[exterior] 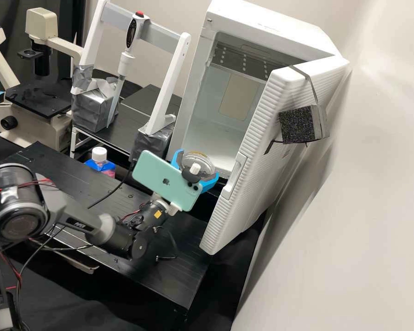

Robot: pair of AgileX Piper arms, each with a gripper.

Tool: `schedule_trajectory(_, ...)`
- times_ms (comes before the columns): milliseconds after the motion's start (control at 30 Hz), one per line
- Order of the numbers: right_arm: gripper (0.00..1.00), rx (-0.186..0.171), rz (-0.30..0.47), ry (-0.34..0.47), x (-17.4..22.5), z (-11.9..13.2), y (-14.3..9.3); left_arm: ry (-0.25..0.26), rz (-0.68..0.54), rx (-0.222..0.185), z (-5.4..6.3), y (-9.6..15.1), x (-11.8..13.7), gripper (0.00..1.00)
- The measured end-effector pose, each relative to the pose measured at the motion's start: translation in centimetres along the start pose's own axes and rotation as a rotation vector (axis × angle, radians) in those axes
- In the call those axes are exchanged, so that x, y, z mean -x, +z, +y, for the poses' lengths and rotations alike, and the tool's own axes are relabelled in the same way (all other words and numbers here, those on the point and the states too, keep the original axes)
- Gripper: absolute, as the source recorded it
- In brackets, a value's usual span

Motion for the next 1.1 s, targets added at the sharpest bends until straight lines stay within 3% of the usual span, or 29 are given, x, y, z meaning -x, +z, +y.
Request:
schedule_trajectory(133,0.0,-0.006,0.06,-0.059,2.6,-2.2,-1.8,0.0,0.0,0.0,0.0,0.0,0.0,1.0)
schedule_trajectory(233,0.0,-0.018,0.104,-0.149,3.7,-4.8,-3.5,0.0,0.0,0.0,0.0,0.0,0.0,1.0)
schedule_trajectory(467,0.0,0.028,0.251,-0.353,5.7,-10.3,-6.9,0.0,0.0,0.0,0.0,0.0,0.0,1.0)
schedule_trajectory(667,0.0,0.06,0.345,-0.411,6.9,-12.2,-8.9,0.0,0.0,0.0,0.0,0.0,0.0,1.0)
schedule_trajectory(1100,0.0,0.076,0.499,-0.478,7.5,-14.7,-12.5,0.0,0.0,0.0,0.0,0.0,0.0,1.0)
